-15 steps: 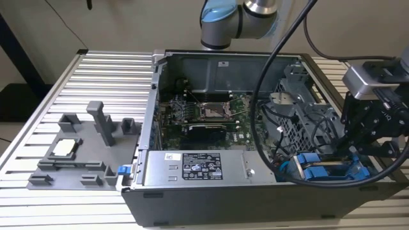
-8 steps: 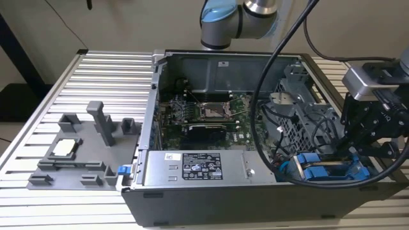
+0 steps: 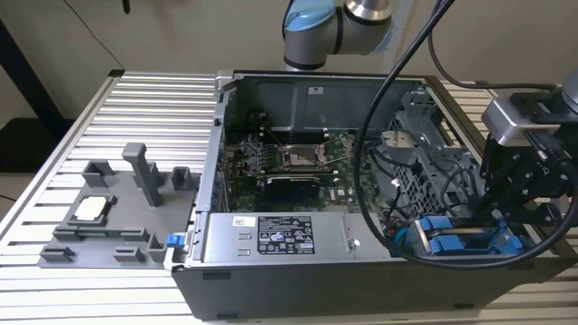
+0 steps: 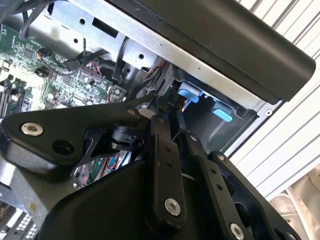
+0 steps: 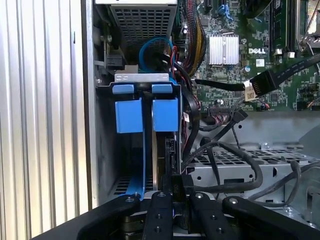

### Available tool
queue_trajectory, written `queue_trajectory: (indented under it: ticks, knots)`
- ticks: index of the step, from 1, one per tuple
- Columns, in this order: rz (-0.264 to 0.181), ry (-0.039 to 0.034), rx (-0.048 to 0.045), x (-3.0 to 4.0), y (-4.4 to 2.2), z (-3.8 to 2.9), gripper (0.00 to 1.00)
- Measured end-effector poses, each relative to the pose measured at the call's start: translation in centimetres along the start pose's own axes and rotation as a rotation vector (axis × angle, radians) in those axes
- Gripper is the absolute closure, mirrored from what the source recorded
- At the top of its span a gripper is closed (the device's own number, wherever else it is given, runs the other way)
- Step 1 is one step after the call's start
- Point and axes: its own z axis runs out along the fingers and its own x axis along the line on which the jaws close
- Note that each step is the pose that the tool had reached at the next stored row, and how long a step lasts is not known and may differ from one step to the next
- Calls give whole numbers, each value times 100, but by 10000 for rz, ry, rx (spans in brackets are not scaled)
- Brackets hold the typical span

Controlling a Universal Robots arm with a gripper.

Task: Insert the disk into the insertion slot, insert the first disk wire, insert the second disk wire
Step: 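Insert the first disk wire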

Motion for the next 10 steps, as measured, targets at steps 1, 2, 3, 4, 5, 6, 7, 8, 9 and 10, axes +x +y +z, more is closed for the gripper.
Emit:
queue_trajectory:
  ticks: [1,2,3,4,5,6,7,8,9,10]
  knots:
    - [0,4,0,0,0,3,81]
    - [0,7,1,0,0,3,81]
    - [0,9,1,0,0,4,81]
    - [0,10,1,0,0,5,81]
    - [0,10,1,0,0,6,81]
    - [0,11,1,0,0,6,81]
    - [0,12,0,0,0,6,81]
    - [0,12,0,0,0,7,81]
    - [0,14,0,0,0,12,81]
    - [0,22,1,0,0,20,81]
